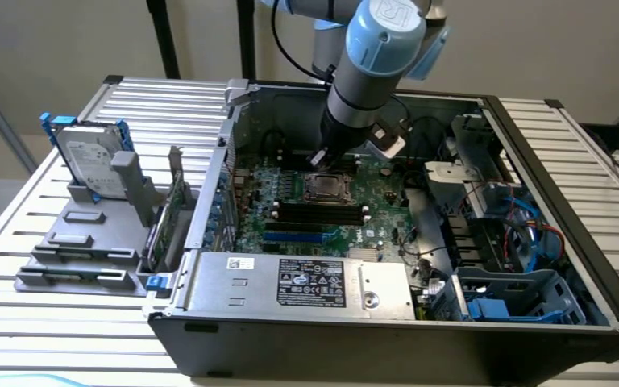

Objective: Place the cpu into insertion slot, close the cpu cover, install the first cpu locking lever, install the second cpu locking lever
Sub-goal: 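Install the first cpu locking lever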

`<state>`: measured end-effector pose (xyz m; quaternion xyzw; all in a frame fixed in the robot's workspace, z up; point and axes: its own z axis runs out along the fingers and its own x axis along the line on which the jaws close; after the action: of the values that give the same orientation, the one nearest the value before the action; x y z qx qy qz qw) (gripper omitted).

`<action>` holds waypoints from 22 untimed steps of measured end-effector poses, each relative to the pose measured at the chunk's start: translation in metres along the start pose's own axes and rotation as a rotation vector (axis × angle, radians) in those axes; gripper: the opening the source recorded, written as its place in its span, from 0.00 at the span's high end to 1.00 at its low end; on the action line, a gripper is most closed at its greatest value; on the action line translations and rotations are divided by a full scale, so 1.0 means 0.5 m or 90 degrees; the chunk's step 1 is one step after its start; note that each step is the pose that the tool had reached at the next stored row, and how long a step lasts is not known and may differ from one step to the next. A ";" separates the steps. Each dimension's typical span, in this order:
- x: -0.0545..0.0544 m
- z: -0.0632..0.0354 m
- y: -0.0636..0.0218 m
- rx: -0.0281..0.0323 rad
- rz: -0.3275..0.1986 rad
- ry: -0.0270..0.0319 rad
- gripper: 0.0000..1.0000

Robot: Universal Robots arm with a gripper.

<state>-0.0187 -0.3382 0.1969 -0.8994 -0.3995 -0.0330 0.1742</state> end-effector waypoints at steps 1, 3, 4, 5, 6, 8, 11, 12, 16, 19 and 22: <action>0.001 0.000 0.002 0.0000 0.000 -0.0002 0.89; 0.004 0.001 0.005 0.0000 -0.001 -0.0006 0.89; 0.005 0.001 0.006 0.0001 -0.002 -0.0008 0.89; 0.006 0.001 0.008 0.0002 -0.002 -0.0010 0.89; 0.007 0.001 0.009 0.0003 -0.003 -0.0012 0.89; 0.010 0.002 0.013 0.0005 -0.004 -0.0016 0.89; 0.014 0.002 0.018 0.0008 -0.006 -0.0022 0.89; 0.016 0.002 0.019 0.0009 -0.006 -0.0023 0.89; 0.021 0.003 0.026 0.0018 -0.010 -0.0034 0.89; 0.022 0.003 0.028 0.0031 -0.016 -0.0053 0.89; 0.020 0.003 0.030 0.0047 -0.024 -0.0074 0.89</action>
<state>-0.0011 -0.3399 0.1932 -0.8914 -0.4172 -0.0295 0.1745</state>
